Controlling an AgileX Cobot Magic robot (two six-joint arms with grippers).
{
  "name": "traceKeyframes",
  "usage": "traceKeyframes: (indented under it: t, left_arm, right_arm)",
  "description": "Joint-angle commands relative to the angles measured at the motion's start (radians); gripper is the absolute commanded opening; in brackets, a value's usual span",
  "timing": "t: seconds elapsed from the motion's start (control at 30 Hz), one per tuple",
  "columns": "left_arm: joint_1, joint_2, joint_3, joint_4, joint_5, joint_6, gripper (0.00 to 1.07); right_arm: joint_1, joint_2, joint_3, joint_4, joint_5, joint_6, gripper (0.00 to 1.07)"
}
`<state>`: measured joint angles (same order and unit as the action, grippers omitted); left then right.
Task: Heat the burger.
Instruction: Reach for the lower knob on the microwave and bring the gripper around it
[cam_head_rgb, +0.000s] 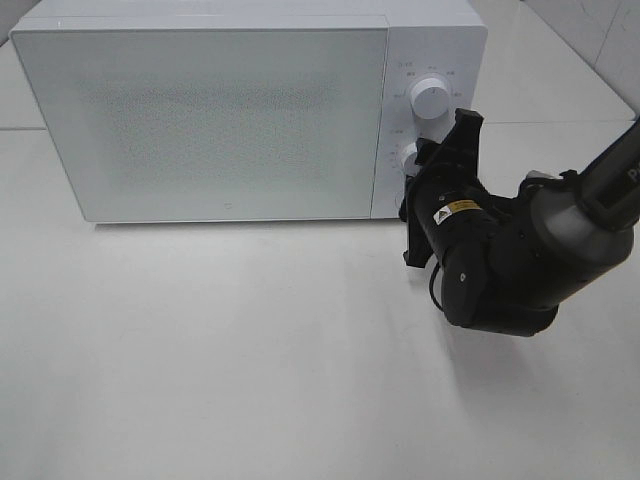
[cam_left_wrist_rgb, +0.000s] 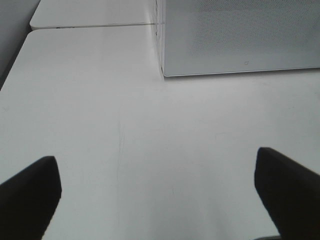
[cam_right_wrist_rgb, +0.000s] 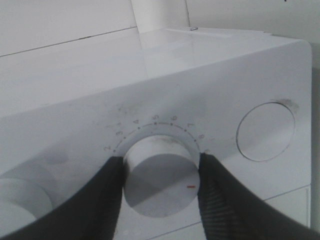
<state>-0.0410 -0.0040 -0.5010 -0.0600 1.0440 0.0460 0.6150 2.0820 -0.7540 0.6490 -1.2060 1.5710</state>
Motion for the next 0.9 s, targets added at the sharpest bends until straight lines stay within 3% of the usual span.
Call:
traceKeyframes:
  t: [0.03, 0.63, 0.9]
  left_arm:
    - [0.002, -0.022, 0.004, 0.004, -0.005, -0.008, 1.04]
    - [0.002, -0.022, 0.004, 0.004, -0.005, -0.008, 1.04]
    - [0.002, -0.022, 0.004, 0.004, -0.005, -0.008, 1.04]
  right_arm:
    - [0.014, -0.007, -0.016, -0.063, -0.037, 0.015, 0.05]
    - [0.014, -0.007, -0.016, -0.064, -0.048, -0.009, 0.09]
    - [0.013, -0.007, -0.016, -0.033, -0.075, -0.097, 0.26]
